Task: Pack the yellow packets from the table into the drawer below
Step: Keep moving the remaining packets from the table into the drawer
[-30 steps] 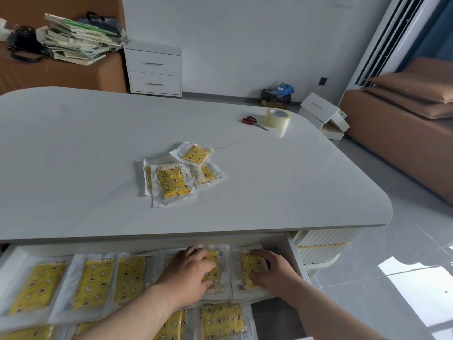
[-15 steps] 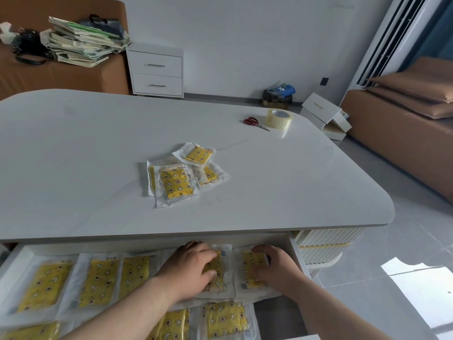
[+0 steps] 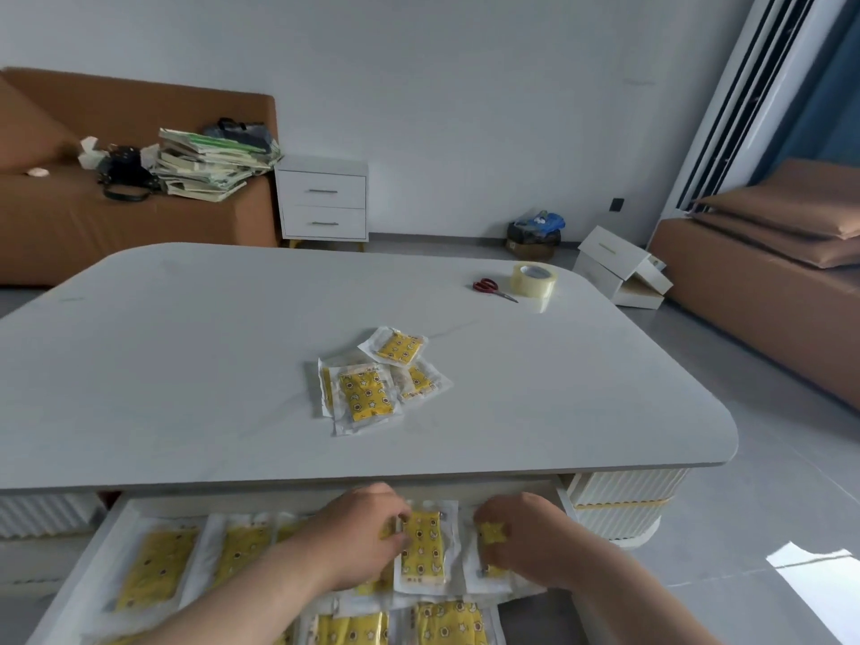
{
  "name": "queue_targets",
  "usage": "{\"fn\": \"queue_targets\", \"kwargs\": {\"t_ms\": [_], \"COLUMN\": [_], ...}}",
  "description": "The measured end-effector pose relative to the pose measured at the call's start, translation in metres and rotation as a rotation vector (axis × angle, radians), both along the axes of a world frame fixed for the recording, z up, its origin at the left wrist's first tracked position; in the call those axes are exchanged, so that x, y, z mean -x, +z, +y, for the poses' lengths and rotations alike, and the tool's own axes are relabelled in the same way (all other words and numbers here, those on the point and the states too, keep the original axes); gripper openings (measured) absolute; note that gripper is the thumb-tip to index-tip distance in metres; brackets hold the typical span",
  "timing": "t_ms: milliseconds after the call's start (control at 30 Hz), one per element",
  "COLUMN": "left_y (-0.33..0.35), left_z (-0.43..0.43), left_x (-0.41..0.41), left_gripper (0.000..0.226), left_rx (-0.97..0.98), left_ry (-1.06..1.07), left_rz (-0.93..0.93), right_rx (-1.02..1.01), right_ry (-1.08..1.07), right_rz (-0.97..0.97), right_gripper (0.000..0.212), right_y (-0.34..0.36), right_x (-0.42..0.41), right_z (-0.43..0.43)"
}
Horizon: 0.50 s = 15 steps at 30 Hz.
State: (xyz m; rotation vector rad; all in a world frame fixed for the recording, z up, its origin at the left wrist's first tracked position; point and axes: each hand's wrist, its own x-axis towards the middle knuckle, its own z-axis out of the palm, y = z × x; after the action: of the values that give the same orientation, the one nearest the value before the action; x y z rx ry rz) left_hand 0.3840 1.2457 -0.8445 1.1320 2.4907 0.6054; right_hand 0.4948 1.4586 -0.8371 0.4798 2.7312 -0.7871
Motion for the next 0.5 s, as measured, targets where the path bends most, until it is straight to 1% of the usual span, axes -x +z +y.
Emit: {"fn": "queue_targets", "kwargs": {"t_ms": [133,267,367,500], "left_y": [0.040,0.071,0.081,0.083], "left_z": [-0.025,-0.054,-0.072,-0.085], "left_x": [0.001,0.003,0.006,0.021], "left_gripper": [0.024,0.015,0.010,0.008], "left_rx": [-0.099,-0.175,-0.220,-0.294], "left_ry": [0.112,0.202,0.303,0.468], "left_rz": [-0.045,-0.034,-0.020,-0.055], "right_rx": [0.074,0.158,0.184,0.229], "right_ry": [0.009,-0.019,-0.022,-0.022], "right_rz": [0.186,0.363,0.415,0.423], "right_gripper": [0.032,0.019,0.014,0.018], "right_y": [0.045,0.074,0.087,0.097], "right_x": [-0.001,0.003,0.014,0.038], "right_z": [-0.016,-0.040,-0.055,-0.060]}}
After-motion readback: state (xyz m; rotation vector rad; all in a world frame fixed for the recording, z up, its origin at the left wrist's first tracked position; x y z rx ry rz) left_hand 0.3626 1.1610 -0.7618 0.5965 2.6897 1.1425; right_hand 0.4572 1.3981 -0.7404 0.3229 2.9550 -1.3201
